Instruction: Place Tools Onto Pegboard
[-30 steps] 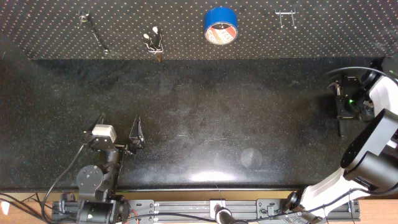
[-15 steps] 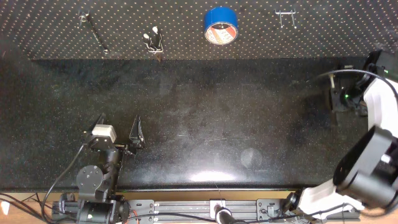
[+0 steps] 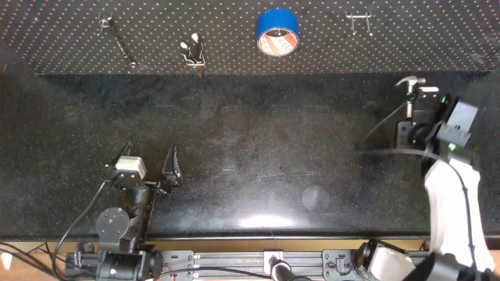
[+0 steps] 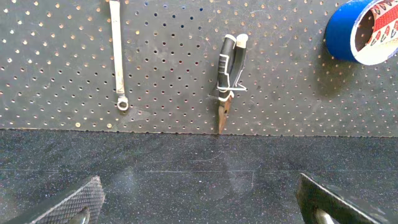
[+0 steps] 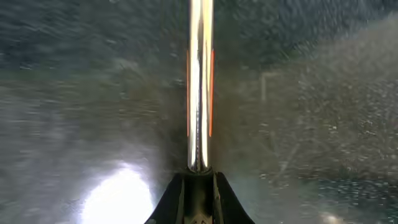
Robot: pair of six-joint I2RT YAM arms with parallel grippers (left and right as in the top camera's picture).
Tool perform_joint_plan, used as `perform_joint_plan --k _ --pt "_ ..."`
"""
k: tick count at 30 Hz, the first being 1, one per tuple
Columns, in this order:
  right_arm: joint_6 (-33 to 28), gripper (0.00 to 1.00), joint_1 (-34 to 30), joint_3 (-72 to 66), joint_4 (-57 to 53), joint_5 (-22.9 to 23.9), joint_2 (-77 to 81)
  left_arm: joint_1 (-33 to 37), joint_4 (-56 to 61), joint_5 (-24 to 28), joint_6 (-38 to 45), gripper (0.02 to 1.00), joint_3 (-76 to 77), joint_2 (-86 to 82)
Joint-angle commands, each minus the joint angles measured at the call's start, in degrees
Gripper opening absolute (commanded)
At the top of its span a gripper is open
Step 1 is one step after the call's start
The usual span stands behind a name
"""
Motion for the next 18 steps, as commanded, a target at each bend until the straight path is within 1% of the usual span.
perform_joint_plan --k 1,8,10,11,12,14,18 --pt "5.8 0.075 1.9 -4.1 3.4 -2.3 -7.4 0.2 -0.5 -0.4 0.5 0.996 0.0 -0.7" --pt "5.8 0.075 6.5 -5.0 10.4 -2.4 -14.7 0.2 -0.5 -0.4 0.5 0.996 0.0 -0.7" --pt "6.8 0.075 8.0 -5.0 12.0 -2.8 -16.5 0.2 -0.5 -0.4 0.5 0.996 0.0 -0.7" --pt "7.3 0.075 8.6 -5.0 12.8 -4.8 -17.4 0.2 -0.5 -0.4 0.5 0.996 0.0 -0.7" --pt "8.4 0.075 9.4 -5.0 13.8 -8.2 -18.6 0.2 -0.5 -0.4 0.5 0.993 0.0 -0.7" --pt "12.0 0.075 10.5 -5.0 14.5 -11.6 -20.7 0.2 -0.5 -0.4 0.5 0.993 0.0 -0.7" --pt "15.5 0.077 11.6 -5.5 14.3 -12.2 -25.0 0.2 -0.5 -0.4 0.5 0.996 0.0 -0.7"
